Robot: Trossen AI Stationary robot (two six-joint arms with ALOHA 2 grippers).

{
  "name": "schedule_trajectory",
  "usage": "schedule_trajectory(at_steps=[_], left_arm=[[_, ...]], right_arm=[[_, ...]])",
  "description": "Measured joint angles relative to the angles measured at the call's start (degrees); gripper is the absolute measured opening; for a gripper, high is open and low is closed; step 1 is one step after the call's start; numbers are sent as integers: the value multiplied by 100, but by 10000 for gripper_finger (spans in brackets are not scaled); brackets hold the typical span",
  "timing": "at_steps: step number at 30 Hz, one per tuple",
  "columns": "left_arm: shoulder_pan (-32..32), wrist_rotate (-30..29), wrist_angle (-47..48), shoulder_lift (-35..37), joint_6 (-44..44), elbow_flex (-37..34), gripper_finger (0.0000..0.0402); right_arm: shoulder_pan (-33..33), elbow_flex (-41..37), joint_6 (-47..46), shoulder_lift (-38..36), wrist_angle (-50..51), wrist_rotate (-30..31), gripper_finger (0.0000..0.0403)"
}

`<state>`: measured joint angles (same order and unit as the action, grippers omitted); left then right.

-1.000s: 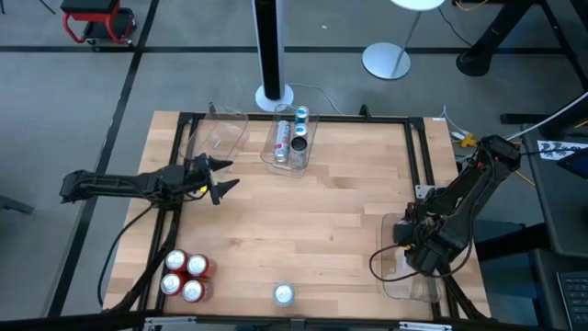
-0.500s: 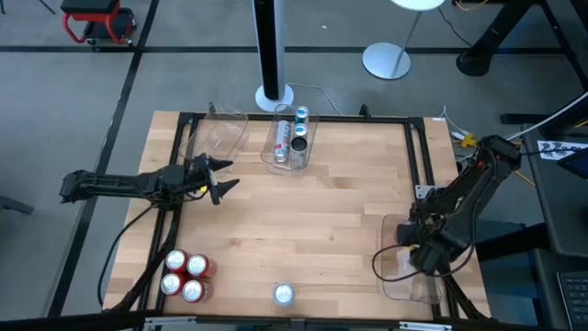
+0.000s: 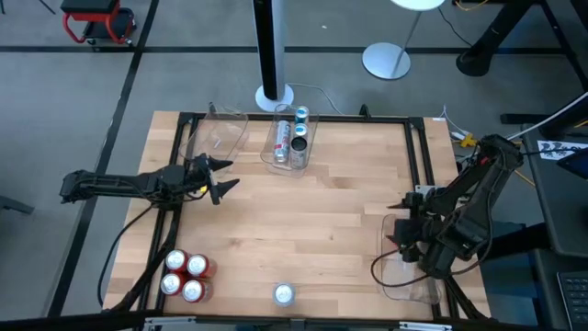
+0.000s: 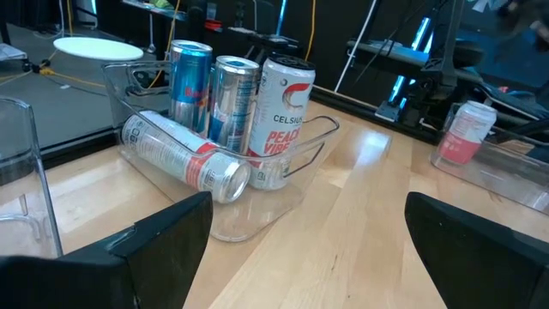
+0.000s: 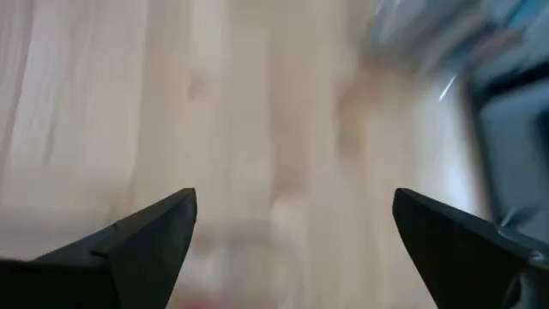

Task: Sort soda cans
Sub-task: Put the orange white soda can into the bottom right transparent bin

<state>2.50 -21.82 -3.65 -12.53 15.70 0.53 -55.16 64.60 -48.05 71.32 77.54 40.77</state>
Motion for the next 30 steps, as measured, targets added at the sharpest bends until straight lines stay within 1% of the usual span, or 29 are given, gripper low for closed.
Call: schedule_trajectory(at_steps=[2, 7, 8, 10, 14, 18, 23, 26, 30], left_arm=[[1, 1, -1, 0, -9, -2, 375], [0, -1, 1, 0, -4, -2, 375], [0, -1, -3, 2, -4, 0, 375], [1, -1, 1, 0, -4, -1, 375], [1, 0, 1, 0, -4, -1, 375], [1, 0, 1, 1, -3, -2, 375], [0, -1, -1, 2, -2, 0, 375], [2, 0, 0, 0, -2, -2, 375], [2, 1, 0, 1, -2, -1, 375]], right_arm=[[118, 0, 584, 17, -429, 611, 390], [439, -1, 2661, 179, -1863, 1538, 390], [512, -2, 3123, 241, -2177, 1626, 390], [709, -2, 3934, 359, -2806, 1560, 391], [1196, -2, 5031, 701, -3984, 887, 398], [1669, -2, 5983, 1130, -5004, -18, 399], [2108, -4, 7176, 1631, -6354, -1213, 397], [2255, -4, 7433, 1891, -7011, -1822, 399], [2422, -7, 7656, 2131, -7567, -2302, 399]])
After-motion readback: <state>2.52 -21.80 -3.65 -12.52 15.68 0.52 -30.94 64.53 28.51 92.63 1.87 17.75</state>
